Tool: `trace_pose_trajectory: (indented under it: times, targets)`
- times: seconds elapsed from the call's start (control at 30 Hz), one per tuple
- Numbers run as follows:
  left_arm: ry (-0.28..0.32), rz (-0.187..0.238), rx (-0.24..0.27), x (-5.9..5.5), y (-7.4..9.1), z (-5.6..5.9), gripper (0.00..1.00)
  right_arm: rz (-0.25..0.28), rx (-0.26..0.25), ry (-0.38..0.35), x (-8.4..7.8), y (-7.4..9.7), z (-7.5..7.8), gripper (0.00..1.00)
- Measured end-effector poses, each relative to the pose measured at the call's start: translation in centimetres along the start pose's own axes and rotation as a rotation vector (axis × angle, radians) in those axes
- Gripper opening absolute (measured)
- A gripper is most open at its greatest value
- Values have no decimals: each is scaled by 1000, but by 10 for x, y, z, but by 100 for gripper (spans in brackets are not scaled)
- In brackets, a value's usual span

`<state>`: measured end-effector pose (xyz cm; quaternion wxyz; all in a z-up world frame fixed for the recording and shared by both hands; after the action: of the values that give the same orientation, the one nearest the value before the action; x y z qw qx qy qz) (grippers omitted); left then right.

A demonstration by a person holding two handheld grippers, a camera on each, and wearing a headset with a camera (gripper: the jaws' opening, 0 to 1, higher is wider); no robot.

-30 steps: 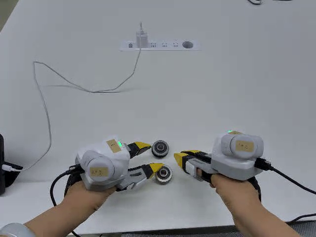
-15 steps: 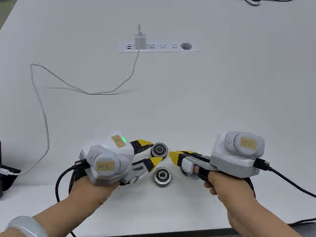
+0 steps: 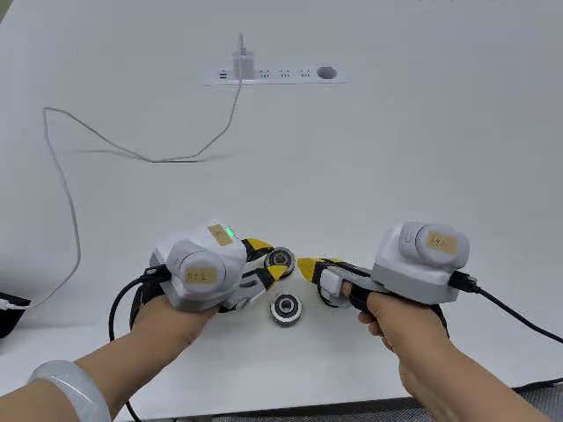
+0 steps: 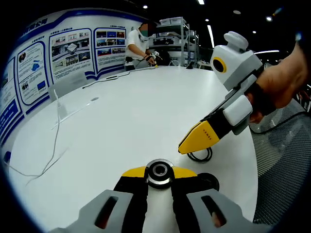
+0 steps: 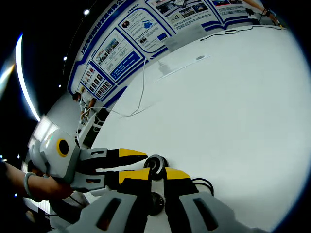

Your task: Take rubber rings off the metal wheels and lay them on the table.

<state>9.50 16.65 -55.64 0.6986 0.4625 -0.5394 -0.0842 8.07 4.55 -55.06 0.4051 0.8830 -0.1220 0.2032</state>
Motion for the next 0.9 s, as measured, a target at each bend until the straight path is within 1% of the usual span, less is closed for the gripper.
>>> trace_pose_trajectory:
  times: [0.2, 0.4, 0.43, 0.6, 0.73, 0.9]
  targets:
    - [-14, -18, -11, 0, -4, 1, 17, 4, 0, -6, 0, 0, 2, 11]
    - [-27, -24, -14, 0, -5, 1, 14, 5, 0, -10, 1, 0, 3, 11]
    - [-21, -23, -17, 0, -5, 1, 14, 6, 2, -13, 1, 0, 3, 11]
    - [-24, -22, -22, 0, -5, 0, 14, 12, 22, -44, 3, -4, 3, 11]
    - [-23, -25, -25, -1, -4, 1, 14, 4, 30, -58, 2, -9, 3, 11]
    - [-24, -25, -26, -1, -4, 0, 13, -3, 27, -71, 0, -13, 5, 11]
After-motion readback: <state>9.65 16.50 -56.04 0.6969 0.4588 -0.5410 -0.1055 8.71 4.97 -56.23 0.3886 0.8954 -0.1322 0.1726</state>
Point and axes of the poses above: the centre of the closed fingertips' face, and the gripper's own axes: y roughly backward along the fingers, z roughly to its right, x roughly out of its top, the point moved 7 cm from there along y, roughly backward along the fingers, and after that the axes turned 14 degrees about -z, right-handed, at the moved point
